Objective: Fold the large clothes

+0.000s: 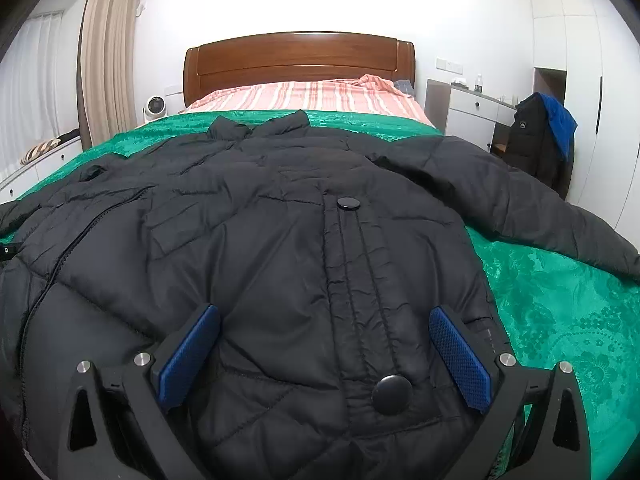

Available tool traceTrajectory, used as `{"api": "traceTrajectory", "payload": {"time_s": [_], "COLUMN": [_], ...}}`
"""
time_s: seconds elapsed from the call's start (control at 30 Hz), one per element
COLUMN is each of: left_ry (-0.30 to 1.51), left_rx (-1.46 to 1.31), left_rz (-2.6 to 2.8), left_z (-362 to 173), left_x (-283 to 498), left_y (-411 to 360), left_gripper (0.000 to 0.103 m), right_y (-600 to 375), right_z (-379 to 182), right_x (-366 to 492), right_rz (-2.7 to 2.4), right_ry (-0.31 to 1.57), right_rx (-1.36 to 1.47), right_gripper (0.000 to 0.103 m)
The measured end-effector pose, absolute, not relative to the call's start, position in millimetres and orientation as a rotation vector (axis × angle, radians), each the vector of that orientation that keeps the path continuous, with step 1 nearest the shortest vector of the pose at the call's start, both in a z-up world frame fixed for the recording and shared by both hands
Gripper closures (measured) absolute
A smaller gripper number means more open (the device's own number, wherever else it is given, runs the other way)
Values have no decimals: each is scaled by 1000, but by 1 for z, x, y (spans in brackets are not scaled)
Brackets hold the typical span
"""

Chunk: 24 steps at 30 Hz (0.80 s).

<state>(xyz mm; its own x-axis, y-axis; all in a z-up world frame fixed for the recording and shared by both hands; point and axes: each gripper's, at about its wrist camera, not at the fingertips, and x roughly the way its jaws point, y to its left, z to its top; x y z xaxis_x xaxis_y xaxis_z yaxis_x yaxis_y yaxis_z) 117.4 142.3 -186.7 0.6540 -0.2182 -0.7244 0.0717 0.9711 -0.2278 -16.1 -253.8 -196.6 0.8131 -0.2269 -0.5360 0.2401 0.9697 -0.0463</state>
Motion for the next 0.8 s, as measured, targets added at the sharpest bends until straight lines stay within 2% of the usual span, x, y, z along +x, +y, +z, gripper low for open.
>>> {"api": "traceTrajectory", "payload": {"time_s": [0.8], "left_ry": [821], "left_rx": [-151], "left_rz": [-134], "left_z": [-189], "left_x": [111], "left_y": [137], "left_gripper": [0], "right_y": [-254], "right_z": [-198], "right_x": [-16], "right_rz": [-250], "right_ry": [569], "right_rx": [21], "right_gripper": [0]}}
